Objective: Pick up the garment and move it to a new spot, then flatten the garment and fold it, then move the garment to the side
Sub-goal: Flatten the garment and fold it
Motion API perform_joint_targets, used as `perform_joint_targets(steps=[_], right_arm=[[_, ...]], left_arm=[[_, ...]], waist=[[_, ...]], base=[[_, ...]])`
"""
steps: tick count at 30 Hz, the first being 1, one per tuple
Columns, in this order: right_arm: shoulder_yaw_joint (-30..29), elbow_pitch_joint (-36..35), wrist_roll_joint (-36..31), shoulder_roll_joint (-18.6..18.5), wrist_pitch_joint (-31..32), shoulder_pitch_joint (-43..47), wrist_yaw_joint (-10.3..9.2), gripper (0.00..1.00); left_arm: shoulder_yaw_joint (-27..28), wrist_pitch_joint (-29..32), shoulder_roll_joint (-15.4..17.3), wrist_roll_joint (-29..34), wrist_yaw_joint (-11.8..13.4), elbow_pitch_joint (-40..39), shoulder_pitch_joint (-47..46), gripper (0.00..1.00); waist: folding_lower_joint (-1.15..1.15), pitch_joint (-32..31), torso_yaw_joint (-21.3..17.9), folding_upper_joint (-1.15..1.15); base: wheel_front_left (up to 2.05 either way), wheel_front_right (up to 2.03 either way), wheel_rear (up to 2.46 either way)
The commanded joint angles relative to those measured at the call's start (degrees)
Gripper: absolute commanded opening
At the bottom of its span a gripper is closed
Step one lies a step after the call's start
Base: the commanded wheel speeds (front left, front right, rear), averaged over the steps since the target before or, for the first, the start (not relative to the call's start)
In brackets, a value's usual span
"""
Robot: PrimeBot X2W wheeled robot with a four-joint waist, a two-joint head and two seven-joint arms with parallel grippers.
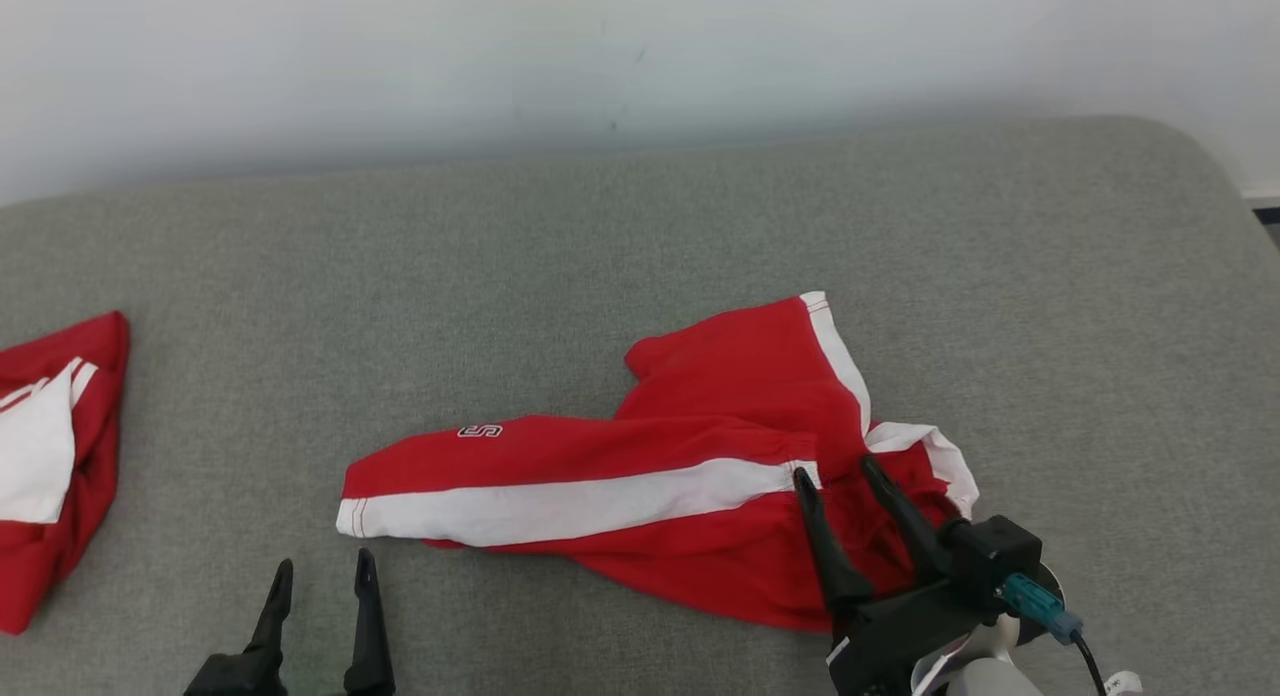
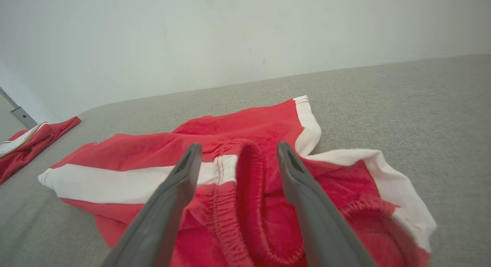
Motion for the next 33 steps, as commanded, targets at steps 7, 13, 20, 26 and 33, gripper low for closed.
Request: perform_joint_targets(steps=[7, 13, 20, 26, 33], right_arm=[[2.3, 1.8, 2.3, -1.0, 0.0, -2.4, -0.12, 0.52], [3.2, 3.1, 3.8, -1.5, 0.0, -2.8, -0.12, 0.39], [3.1, 1.3, 4.7, -2.4, 0.0, -2.6, -0.12, 0.00], [0.9, -1.2, 5.6, -4.7, 0.0, -0.1, -0.12, 0.00], [1.6, -2.5, 6.1, -5.9, 0.0, 0.9, -0.12, 0.00]], left_arm=[[-1.1, -0.2, 0.0, -1.1, 0.7, 0.2, -1.5, 1.00], [-1.0, -0.2, 0.0, -1.3, 0.9, 0.3, -1.7, 1.00], [-0.4, -0.2, 0.0, -1.7, 0.8, 0.3, -2.2, 1.00], [0.3, -0.2, 0.0, -3.9, -1.0, 1.9, -2.6, 1.00], [-0.9, -0.2, 0.0, -7.6, -4.0, 2.5, -4.6, 1.00]], waist=[[-0.01, 2.9, 1.8, 0.00], [-0.01, 3.1, 2.1, 0.00], [-0.01, 3.2, 1.7, 0.00], [-0.01, 3.4, -0.4, 0.00], [-0.01, 4.3, -2.9, 0.00]], base=[[0.00, 0.00, 0.00], [0.00, 0.00, 0.00], [0.00, 0.00, 0.00], [0.00, 0.00, 0.00], [0.00, 0.00, 0.00]])
